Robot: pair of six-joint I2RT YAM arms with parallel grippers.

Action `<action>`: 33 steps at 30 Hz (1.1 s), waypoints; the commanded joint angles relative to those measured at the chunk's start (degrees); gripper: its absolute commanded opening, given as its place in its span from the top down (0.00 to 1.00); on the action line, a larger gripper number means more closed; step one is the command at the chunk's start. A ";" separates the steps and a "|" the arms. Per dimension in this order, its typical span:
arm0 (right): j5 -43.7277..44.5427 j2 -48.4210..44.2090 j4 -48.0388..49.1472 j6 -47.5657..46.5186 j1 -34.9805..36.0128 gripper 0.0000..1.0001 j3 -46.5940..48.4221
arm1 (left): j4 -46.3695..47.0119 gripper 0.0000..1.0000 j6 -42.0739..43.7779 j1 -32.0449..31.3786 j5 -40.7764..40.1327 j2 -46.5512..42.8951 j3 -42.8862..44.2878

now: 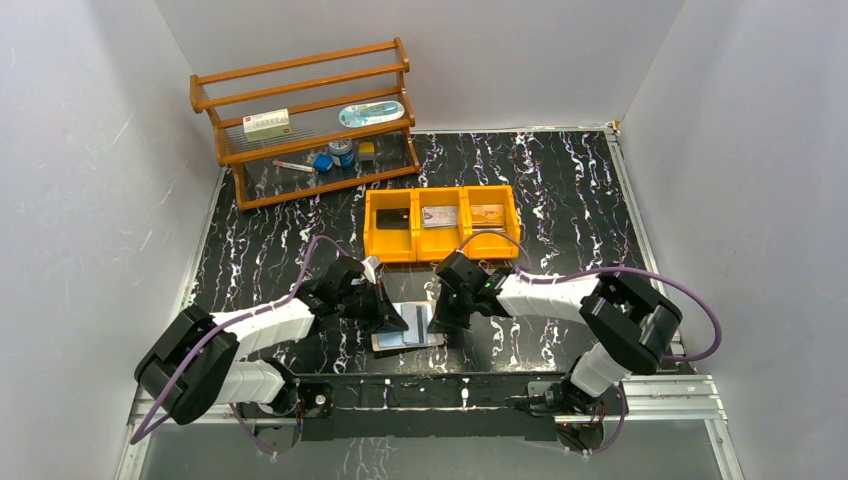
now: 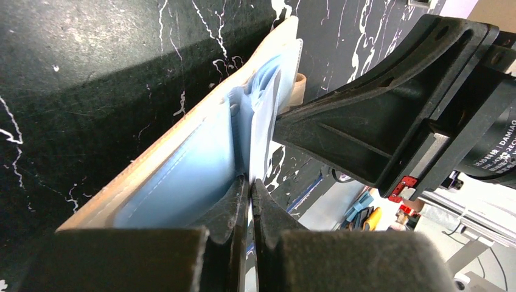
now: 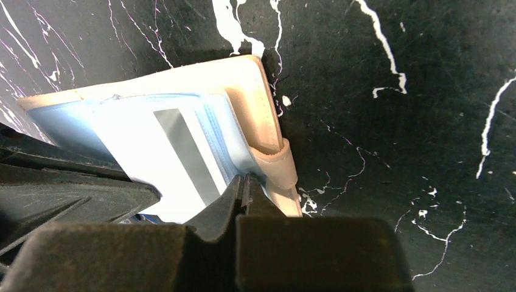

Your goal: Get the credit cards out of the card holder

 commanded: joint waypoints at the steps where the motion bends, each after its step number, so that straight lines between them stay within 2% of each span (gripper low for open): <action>1: 4.47 0.14 -5.78 -0.93 -0.16 1.00 -1.03 | 1.06 1.00 -0.61 1.94 3.69 -1.62 -0.68; 9: 3.02 -1.07 -5.00 -1.60 -0.36 0.99 -0.06 | -2.44 0.99 2.50 2.60 3.69 -1.54 0.05; 14: 0.61 -3.83 -4.00 -4.26 -0.34 0.82 3.63 | -2.55 0.98 2.85 2.58 3.56 -0.79 0.30; 20: -3.74 -2.75 1.79 -5.82 -0.36 0.68 6.75 | -4.18 0.97 3.65 2.60 2.47 -1.18 0.92; 27: -2.53 4.64 1.19 -3.15 -0.34 0.66 7.09 | -4.61 0.97 3.97 2.60 2.48 -1.21 1.07; 30: -4.09 5.88 6.37 -2.77 -0.55 0.65 3.82 | -4.29 0.95 3.80 2.58 2.48 -1.39 0.82; 33: -2.99 7.20 3.78 -2.60 -0.58 0.66 4.07 | -4.16 0.93 3.63 2.60 2.72 -1.57 0.77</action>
